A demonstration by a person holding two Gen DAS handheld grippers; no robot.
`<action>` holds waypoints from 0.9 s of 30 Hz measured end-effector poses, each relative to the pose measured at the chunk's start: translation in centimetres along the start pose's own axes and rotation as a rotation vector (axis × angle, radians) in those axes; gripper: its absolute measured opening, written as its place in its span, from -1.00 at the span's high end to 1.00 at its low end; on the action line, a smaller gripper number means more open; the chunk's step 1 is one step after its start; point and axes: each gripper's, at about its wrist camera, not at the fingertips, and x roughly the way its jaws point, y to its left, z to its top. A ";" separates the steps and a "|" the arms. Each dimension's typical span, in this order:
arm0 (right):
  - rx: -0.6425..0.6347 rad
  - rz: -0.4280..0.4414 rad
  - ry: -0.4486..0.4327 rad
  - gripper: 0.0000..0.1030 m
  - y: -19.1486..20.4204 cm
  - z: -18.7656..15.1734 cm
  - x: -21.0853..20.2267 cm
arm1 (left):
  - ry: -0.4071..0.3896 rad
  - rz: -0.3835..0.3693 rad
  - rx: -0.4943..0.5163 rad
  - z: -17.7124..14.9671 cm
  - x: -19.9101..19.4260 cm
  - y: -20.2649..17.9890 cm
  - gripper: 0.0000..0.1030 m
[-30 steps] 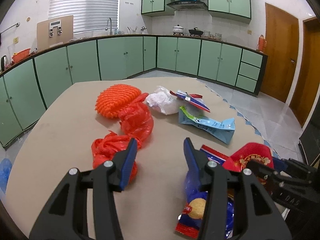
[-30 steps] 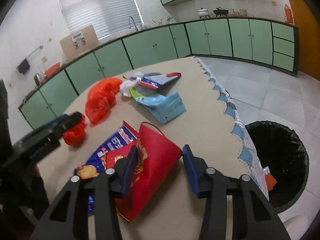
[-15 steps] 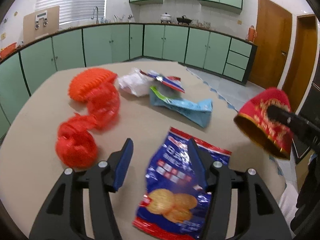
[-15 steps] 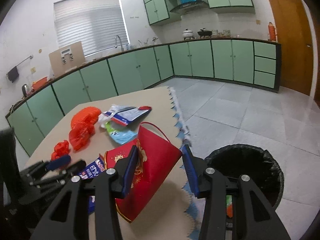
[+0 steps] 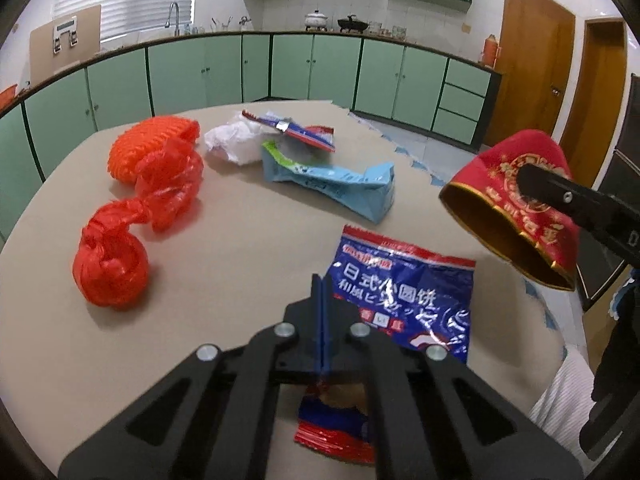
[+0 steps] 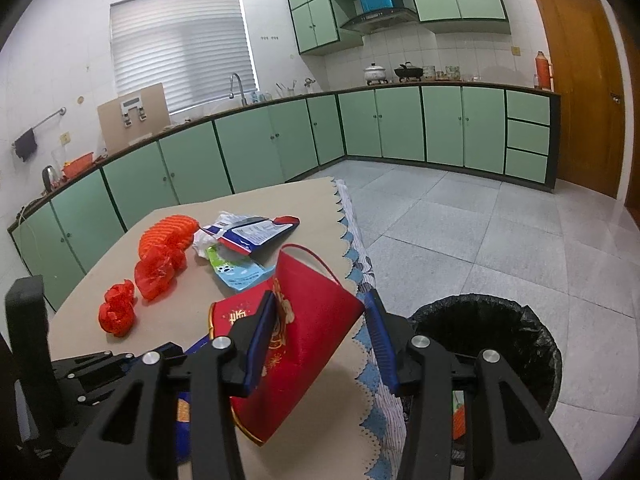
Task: Collect trash
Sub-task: 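Lift the cookie packet and red gift bag and carry them toward the bin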
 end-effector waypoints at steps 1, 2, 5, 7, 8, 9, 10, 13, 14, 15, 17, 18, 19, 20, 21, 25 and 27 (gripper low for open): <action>0.001 -0.002 -0.002 0.13 -0.1 0.0 -0.1 | -0.015 -0.001 0.001 0.1 -0.3 0.0 1.00; 0.002 -0.002 -0.003 0.13 -0.1 0.0 -0.1 | -0.025 -0.002 0.001 0.3 -0.5 0.0 1.00; 0.005 -0.004 -0.010 0.12 -0.2 0.2 -0.3 | -0.023 -0.023 0.000 0.9 -0.7 0.0 1.00; 0.005 -0.008 -0.014 0.12 -0.3 0.3 -0.4 | -0.011 -0.036 -0.010 1.0 -0.6 -0.1 0.96; 0.007 -0.009 -0.015 0.12 -0.3 0.3 -0.4 | -0.003 -0.038 -0.005 0.9 -0.5 -0.2 0.95; 0.008 -0.010 -0.015 0.12 -0.4 0.3 -0.5 | 0.009 -0.037 0.002 0.8 -0.2 -0.4 0.77; 0.009 -0.012 -0.015 0.12 -0.5 0.3 -0.5 | 0.020 -0.040 0.005 0.7 0.0 -0.7 0.37; 0.013 -0.019 -0.014 0.12 -0.8 0.2 -0.5 | 0.027 -0.030 0.010 0.5 0.3 -1.1 -0.05; 0.013 -0.022 -0.014 0.12 -0.9 0.2 -0.6 | 0.036 -0.030 0.016 0.4 0.5 -1.3 -0.08; 0.013 -0.024 -0.015 0.12 -1.0 0.2 -0.6 | 0.057 -0.029 0.021 0.3 1.0 -1.5 -0.17; 0.014 -0.028 -0.014 0.13 -1.1 0.2 -0.6 | 0.071 -0.011 0.036 -0.1 1.5 -1.9 -0.20; 0.015 -0.030 -0.014 0.13 -1.2 0.2 -0.6 | 0.065 0.003 0.056 -0.2 1.5 -2.2 -0.19; 0.016 -0.031 -0.015 0.13 -1.3 0.2 -0.6 | 0.064 0.010 0.067 -0.3 1.6 -2.5 -0.16; 0.016 -0.033 -0.016 0.13 -1.3 0.2 -0.6 | 0.060 0.010 0.070 -0.4 1.6 -2.5 -0.11; 0.016 -0.035 -0.016 0.13 -1.4 0.2 -0.6 | 0.056 0.010 0.071 -0.4 1.6 -2.5 0.14; 0.022 -0.038 -0.019 0.12 -1.5 0.1 -0.6 | 0.036 0.019 0.054 -0.6 1.4 -2.1 0.85; 0.021 -0.039 -0.019 0.12 -1.5 0.2 -0.6 | 0.024 0.015 0.047 -0.5 1.2 -2.0 0.95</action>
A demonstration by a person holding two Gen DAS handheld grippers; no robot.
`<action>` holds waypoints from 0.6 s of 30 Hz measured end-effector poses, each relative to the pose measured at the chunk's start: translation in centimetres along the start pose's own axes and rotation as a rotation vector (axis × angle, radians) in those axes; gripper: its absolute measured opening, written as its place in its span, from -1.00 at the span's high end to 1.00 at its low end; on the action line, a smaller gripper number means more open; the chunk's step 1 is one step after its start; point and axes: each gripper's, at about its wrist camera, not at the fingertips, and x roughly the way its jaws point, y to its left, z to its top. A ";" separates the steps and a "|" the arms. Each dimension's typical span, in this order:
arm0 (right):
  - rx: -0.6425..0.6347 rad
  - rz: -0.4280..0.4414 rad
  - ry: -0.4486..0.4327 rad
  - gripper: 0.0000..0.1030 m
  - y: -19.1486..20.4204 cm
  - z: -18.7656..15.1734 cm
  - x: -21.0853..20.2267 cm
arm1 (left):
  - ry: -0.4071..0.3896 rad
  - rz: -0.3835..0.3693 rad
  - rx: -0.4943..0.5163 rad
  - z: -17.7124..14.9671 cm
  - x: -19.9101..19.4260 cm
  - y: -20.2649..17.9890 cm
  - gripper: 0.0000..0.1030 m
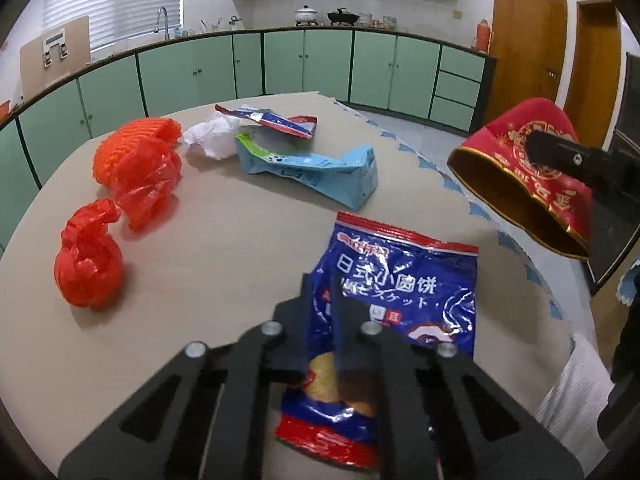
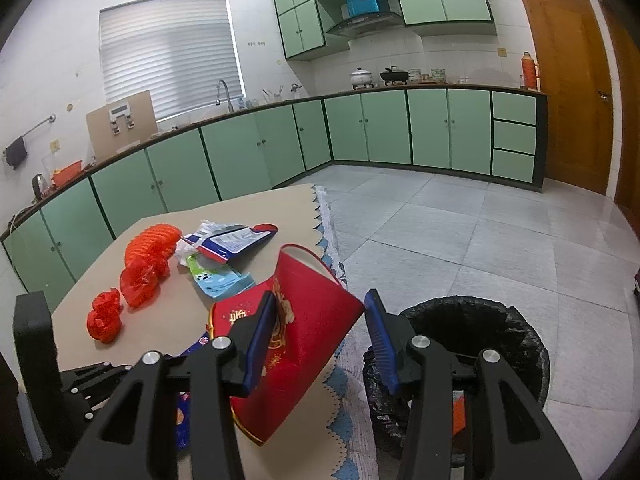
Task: Collect trash
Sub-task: 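Lift the cookie packet and red gift bag and carry them toward the bin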
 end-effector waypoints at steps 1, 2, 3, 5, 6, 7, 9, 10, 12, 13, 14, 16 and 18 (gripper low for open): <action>0.000 0.000 0.000 0.12 0.0 0.0 0.0 | -0.011 -0.006 -0.003 0.0 -0.2 0.0 0.98; 0.002 0.001 0.000 0.12 -0.1 0.0 0.0 | -0.016 -0.011 -0.005 0.1 -0.4 0.0 1.00; 0.003 0.001 -0.001 0.12 -0.1 0.0 0.0 | -0.022 -0.018 -0.010 0.3 -0.6 0.1 1.00; 0.000 -0.001 -0.001 0.12 -0.1 0.1 0.0 | -0.046 -0.024 -0.025 0.9 -1.1 0.4 1.00; -0.002 -0.002 -0.004 0.12 -0.1 0.2 -0.1 | -0.056 -0.024 -0.032 1.2 -1.3 0.6 1.00; -0.003 -0.004 -0.008 0.12 0.0 0.2 -0.1 | -0.065 -0.024 -0.040 1.5 -1.6 0.8 1.00; -0.007 -0.008 -0.020 0.12 0.0 0.5 -0.3 | -0.078 -0.026 -0.054 2.0 -2.0 1.3 1.00; -0.006 -0.008 -0.024 0.12 0.1 0.6 -0.5 | -0.086 -0.026 -0.059 2.2 -2.2 1.5 1.00; -0.006 -0.010 -0.037 0.12 0.1 0.8 -0.7 | -0.110 -0.020 -0.057 2.9 -2.7 1.8 1.00; -0.006 -0.013 -0.041 0.12 0.1 1.0 -0.8 | -0.123 -0.019 -0.053 3.4 -2.9 1.8 1.00; -0.003 -0.016 -0.047 0.12 0.0 1.1 -0.9 | -0.132 -0.019 -0.050 3.6 -3.2 1.7 1.00; 0.008 -0.024 -0.058 0.12 -0.4 1.5 -1.2 | -0.153 -0.024 -0.039 4.4 -3.6 1.4 1.00; 0.013 -0.036 -0.066 0.12 -0.7 1.9 -1.4 | -0.179 -0.040 -0.027 5.3 -4.3 0.8 1.00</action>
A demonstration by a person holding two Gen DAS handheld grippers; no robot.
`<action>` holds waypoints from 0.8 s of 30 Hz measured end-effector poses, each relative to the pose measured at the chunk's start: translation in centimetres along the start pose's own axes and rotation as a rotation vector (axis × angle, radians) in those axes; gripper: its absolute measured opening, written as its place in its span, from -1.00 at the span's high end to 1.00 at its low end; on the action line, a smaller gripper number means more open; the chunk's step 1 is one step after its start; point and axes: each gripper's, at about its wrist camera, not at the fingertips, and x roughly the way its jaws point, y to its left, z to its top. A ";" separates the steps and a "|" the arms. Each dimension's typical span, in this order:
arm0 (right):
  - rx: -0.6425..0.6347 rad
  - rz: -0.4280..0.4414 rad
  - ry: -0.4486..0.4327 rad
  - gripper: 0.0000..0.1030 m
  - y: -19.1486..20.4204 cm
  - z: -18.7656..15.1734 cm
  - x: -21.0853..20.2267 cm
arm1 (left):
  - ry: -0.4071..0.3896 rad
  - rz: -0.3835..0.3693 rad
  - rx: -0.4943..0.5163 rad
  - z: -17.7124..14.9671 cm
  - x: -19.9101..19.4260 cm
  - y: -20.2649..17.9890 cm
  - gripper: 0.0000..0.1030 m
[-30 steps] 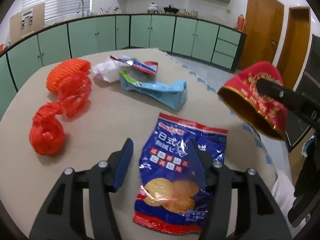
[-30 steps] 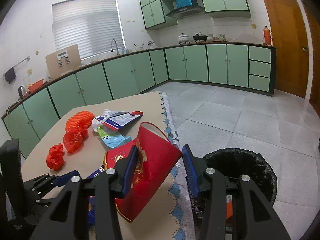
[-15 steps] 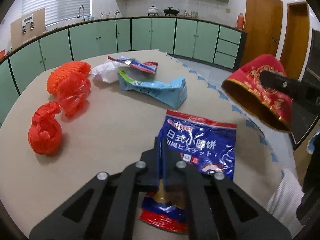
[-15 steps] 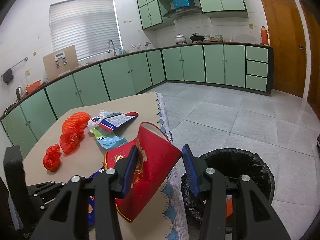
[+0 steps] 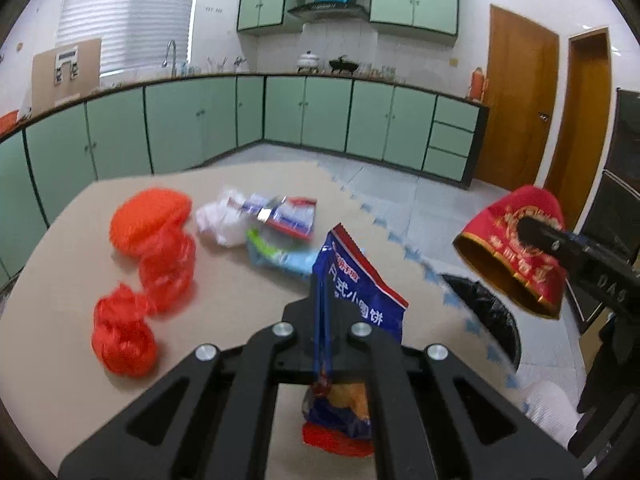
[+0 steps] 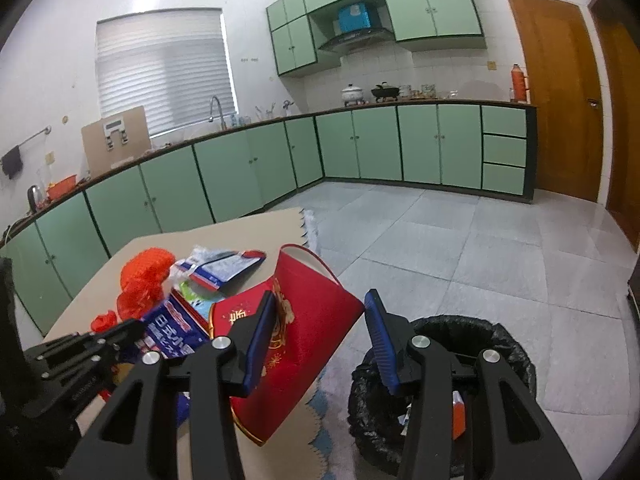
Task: Collect trash
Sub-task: 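Lift the cookie packet and red gift bag and carry them toward the bin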
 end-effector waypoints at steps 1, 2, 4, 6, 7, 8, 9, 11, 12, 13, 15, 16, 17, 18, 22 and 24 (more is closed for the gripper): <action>0.001 -0.009 -0.004 0.12 -0.2 0.2 -0.2 | -0.011 -0.010 0.003 0.5 -0.1 -0.3 1.00; 0.002 -0.018 -0.008 0.12 -0.5 0.4 -0.3 | -0.019 -0.017 0.005 0.8 -0.3 -0.5 1.00; 0.002 -0.034 -0.013 0.12 -0.8 0.7 -0.7 | -0.036 -0.034 0.010 1.6 -0.4 -1.1 1.00; 0.005 -0.049 -0.026 0.12 -1.3 1.0 -1.2 | -0.056 -0.054 0.021 2.5 -0.5 -2.0 1.00; 0.006 -0.056 -0.032 0.12 -1.6 1.2 -1.4 | -0.064 -0.065 0.027 3.0 -0.4 -2.6 1.00; 0.008 -0.066 -0.038 0.12 -2.0 1.4 -1.7 | -0.069 -0.073 0.030 3.3 -0.3 -3.0 1.00; 0.010 -0.078 -0.044 0.12 -2.4 1.7 -1.9 | -0.073 -0.083 0.033 3.7 -0.1 -3.4 1.00; 0.014 -0.101 -0.051 0.12 -3.2 2.0 -2.2 | -0.082 -0.102 0.043 4.4 0.3 -4.5 1.00; 0.016 -0.108 -0.053 0.12 -3.5 2.1 -2.3 | -0.090 -0.108 0.052 4.7 0.6 -5.1 1.00; 0.019 -0.120 -0.056 0.12 -4.1 2.3 -2.5 | -0.095 -0.115 0.059 5.0 0.9 -5.8 1.00; 0.021 -0.141 -0.060 0.12 -5.0 2.5 -2.7 | -0.096 -0.131 0.066 5.5 1.7 -6.7 1.00; 0.023 -0.147 -0.063 0.12 -5.4 2.6 -2.9 | -0.100 -0.137 0.070 5.7 2.0 -7.4 1.00; 0.027 -0.155 -0.068 0.12 -5.8 2.8 -3.0 | -0.101 -0.142 0.074 5.9 2.2 -8.0 1.00; 0.030 -0.164 -0.073 0.12 -6.3 2.9 -3.2 | -0.102 -0.149 0.079 6.1 2.6 -8.7 1.00; 0.043 -0.195 -0.089 0.12 -7.9 3.2 -3.7 | -0.099 -0.175 0.098 6.8 4.3 -11.4 1.00; 0.049 -0.212 -0.092 0.12 -9.0 3.4 -3.7 | -0.095 -0.190 0.107 6.9 5.2 -12.6 1.00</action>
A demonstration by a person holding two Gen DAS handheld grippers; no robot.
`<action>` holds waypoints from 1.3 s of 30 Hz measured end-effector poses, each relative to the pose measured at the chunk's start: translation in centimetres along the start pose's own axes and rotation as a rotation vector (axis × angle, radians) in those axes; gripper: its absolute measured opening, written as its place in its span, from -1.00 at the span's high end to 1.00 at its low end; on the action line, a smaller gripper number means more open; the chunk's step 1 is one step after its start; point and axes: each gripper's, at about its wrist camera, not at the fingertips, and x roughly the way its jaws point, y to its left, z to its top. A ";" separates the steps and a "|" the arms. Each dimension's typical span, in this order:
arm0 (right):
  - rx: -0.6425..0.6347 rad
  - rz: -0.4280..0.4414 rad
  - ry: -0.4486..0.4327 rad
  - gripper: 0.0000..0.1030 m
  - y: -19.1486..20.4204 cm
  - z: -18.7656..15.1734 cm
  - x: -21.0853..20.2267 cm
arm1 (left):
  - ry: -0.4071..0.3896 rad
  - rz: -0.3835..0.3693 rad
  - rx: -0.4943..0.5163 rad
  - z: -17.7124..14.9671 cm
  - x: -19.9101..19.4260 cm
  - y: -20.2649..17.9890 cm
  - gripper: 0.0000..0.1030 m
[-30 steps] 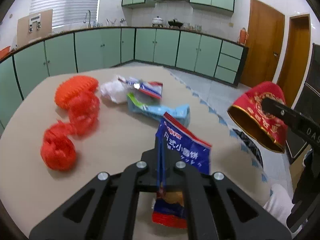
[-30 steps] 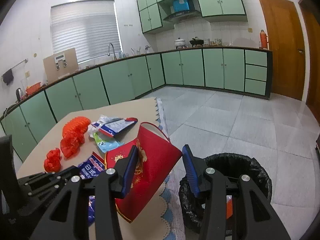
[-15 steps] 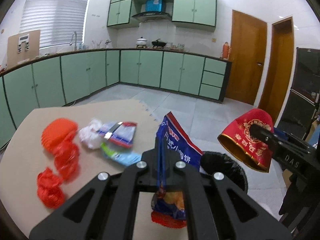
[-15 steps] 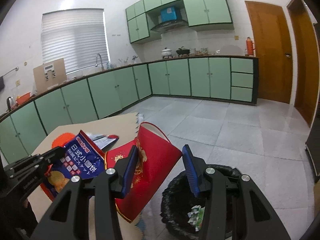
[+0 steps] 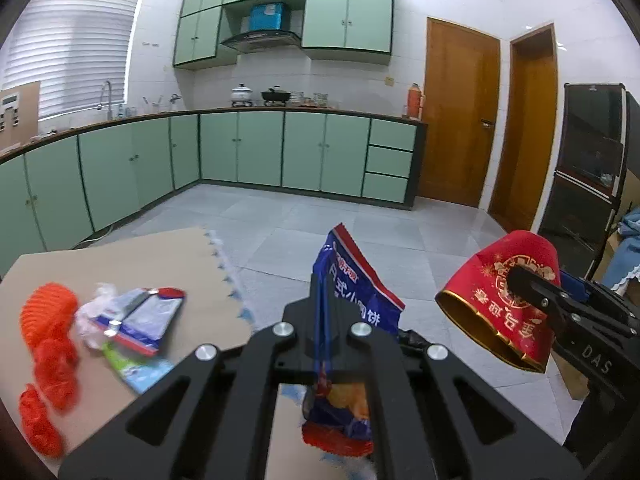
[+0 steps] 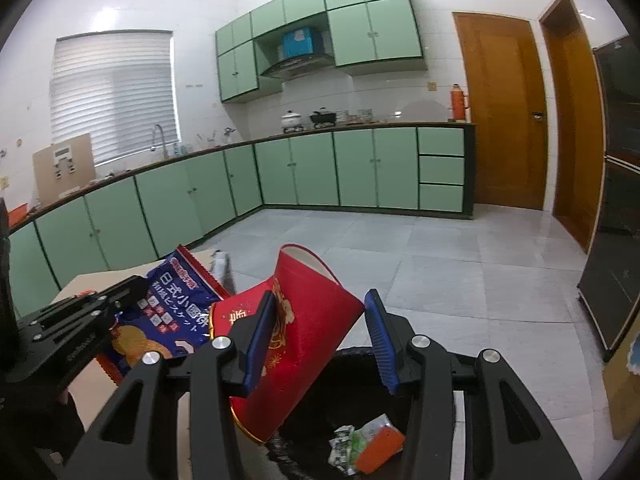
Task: Collect trash
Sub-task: 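Lift the cookie packet and red gift bag and carry them toward the bin, then release the cookie packet with the left tool while the right tool drops the gift bag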
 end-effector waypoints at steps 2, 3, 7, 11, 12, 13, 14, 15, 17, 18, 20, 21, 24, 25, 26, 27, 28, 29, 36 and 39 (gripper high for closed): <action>0.006 -0.020 0.001 0.12 -1.2 0.1 0.4 | 0.001 -0.013 0.011 0.1 1.1 -1.2 1.00; 0.010 -0.026 0.003 0.12 -1.7 0.1 0.6 | 0.003 -0.021 0.015 0.2 1.7 -1.8 1.00; 0.031 -0.062 0.021 0.12 -4.1 -0.4 2.0 | 0.019 -0.040 0.024 0.1 4.2 -3.9 1.00; 0.044 -0.088 0.055 0.12 -6.5 -1.6 3.9 | 0.054 -0.053 0.047 -0.4 6.9 -5.4 1.00; 0.050 -0.094 0.067 0.12 -7.1 -1.9 4.5 | 0.067 -0.056 0.051 -0.6 7.6 -5.9 1.00; 0.059 -0.102 0.085 0.12 -7.7 -2.4 5.2 | 0.081 -0.060 0.057 -0.9 8.3 -6.3 1.00; 0.066 -0.110 0.101 0.12 -8.4 -2.8 5.9 | 0.098 -0.059 0.062 -1.2 9.2 -6.7 1.00; 0.073 -0.118 0.117 0.12 -8.9 -3.2 6.4 | 0.114 -0.061 0.062 -1.4 9.9 -6.9 1.00; 0.086 -0.138 0.153 0.12 -10.3 -4.4 7.7 | 0.146 -0.066 0.062 -2.0 11.3 -7.3 1.00; 0.087 -0.142 0.165 0.12 -10.8 -4.6 8.1 | 0.157 -0.068 0.065 -2.3 11.8 -7.5 1.00; 0.092 -0.151 0.185 0.12 -11.5 -5.4 8.7 | 0.167 -0.075 0.075 -2.5 12.7 -7.8 0.98; 0.096 -0.154 0.190 0.11 -11.9 -5.7 8.9 | 0.171 -0.080 0.079 -2.6 13.0 -7.9 0.91; 0.115 -0.158 0.208 0.10 -12.9 -6.2 9.5 | 0.185 -0.093 0.077 -2.8 13.9 -8.1 0.88; 0.121 -0.158 0.212 0.10 -13.2 -6.3 9.6 | 0.188 -0.095 0.076 -2.8 14.2 -8.3 0.88; 0.128 -0.163 0.218 0.06 -13.4 -6.4 9.8 | 0.190 -0.096 0.074 -2.8 14.4 -8.2 0.88; 0.136 -0.165 0.224 -0.01 -13.6 -6.5 9.9 | 0.194 -0.098 0.072 -2.9 14.5 -8.2 0.87; 0.144 -0.166 0.228 -0.13 -13.8 -6.6 10.0 | 0.196 -0.098 0.071 -2.8 14.7 -8.2 0.85; 0.151 -0.170 0.230 -0.13 -14.0 -6.7 10.0 | 0.198 -0.103 0.068 -2.8 14.7 -8.2 0.83; 0.178 -0.183 0.219 -0.19 -14.7 -6.8 9.3 | 0.194 -0.135 0.057 -2.6 14.2 -7.7 0.44; 0.180 -0.182 0.199 -0.31 -14.5 -6.6 8.3 | 0.163 -0.130 0.054 -1.9 12.8 -6.8 0.29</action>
